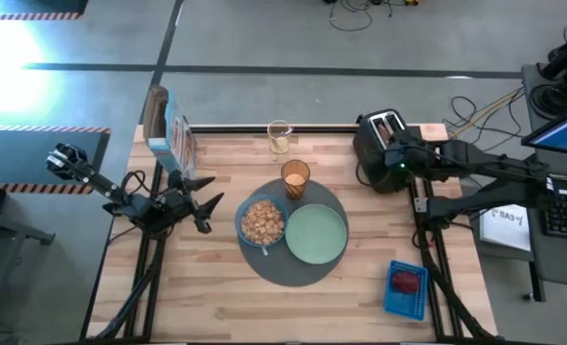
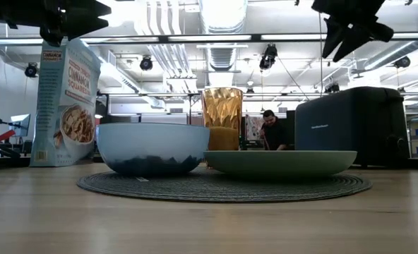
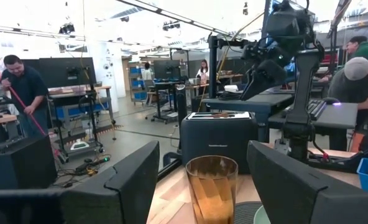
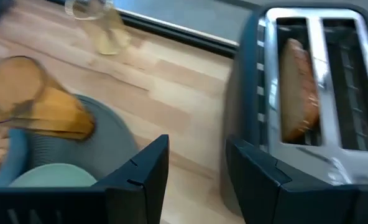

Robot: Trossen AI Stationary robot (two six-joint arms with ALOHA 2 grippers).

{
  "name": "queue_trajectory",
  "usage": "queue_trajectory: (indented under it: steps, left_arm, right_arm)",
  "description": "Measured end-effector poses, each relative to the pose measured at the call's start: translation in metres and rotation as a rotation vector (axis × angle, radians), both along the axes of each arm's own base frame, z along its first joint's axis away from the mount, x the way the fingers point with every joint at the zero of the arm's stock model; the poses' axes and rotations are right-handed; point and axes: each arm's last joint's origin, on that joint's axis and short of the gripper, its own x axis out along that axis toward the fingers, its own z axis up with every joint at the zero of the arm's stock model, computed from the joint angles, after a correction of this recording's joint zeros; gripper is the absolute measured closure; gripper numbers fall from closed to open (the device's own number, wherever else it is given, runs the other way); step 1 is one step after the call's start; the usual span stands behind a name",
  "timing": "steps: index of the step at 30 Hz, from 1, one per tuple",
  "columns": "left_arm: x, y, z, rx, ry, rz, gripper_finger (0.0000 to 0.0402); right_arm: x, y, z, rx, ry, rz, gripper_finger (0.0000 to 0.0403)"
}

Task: Arrange a breakfast setting
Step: Put the toasted bread on the green plate

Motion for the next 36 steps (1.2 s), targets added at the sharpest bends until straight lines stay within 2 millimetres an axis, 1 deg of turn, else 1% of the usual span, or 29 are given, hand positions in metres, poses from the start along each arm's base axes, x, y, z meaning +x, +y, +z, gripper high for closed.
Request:
queue_trajectory:
  steps: [2,7,9,12,16,19,22,25,28,36]
  left_arm:
    - [0.000,0.000,0.000,0.000,0.000,0.000,0.0174]
    - [0.000,0.000,0.000,0.000,0.000,0.000,0.0174]
    - [0.000,0.000,0.000,0.000,0.001,0.000,0.0174]
    - [0.000,0.000,0.000,0.000,0.001,0.000,0.0174]
    - [0.000,0.000,0.000,0.000,0.001,0.000,0.0174]
    - [0.000,0.000,0.000,0.000,0.000,0.000,0.0174]
    - [0.000,0.000,0.000,0.000,0.000,0.000,0.0174]
    - [0.000,0.000,0.000,0.001,0.002,0.000,0.0174]
    - [0.000,0.000,-0.001,0.005,0.008,-0.001,0.0174]
    - [0.001,-0.001,-0.004,0.007,0.028,-0.004,0.0174]
  right_arm:
    - [0.001,-0.003,0.001,0.007,0.039,-0.023,0.0261]
    - [0.005,-0.008,0.000,-0.010,0.109,-0.038,0.0296]
    - [0.007,-0.010,-0.001,-0.011,0.125,-0.040,0.0301]
    - [0.006,-0.015,-0.005,-0.007,0.173,-0.049,0.0291]
    - [0.003,-0.022,-0.009,0.006,0.252,-0.061,0.0256]
    - [0.000,-0.030,-0.009,0.004,0.264,-0.100,0.0229]
    - [-0.003,-0.038,-0.010,0.010,0.274,-0.137,0.0214]
    - [-0.004,-0.046,-0.013,0.023,0.296,-0.175,0.0214]
    - [-0.001,-0.055,-0.017,0.031,0.324,-0.198,0.0223]
    - [0.017,-0.076,-0.036,0.055,0.434,-0.190,0.0251]
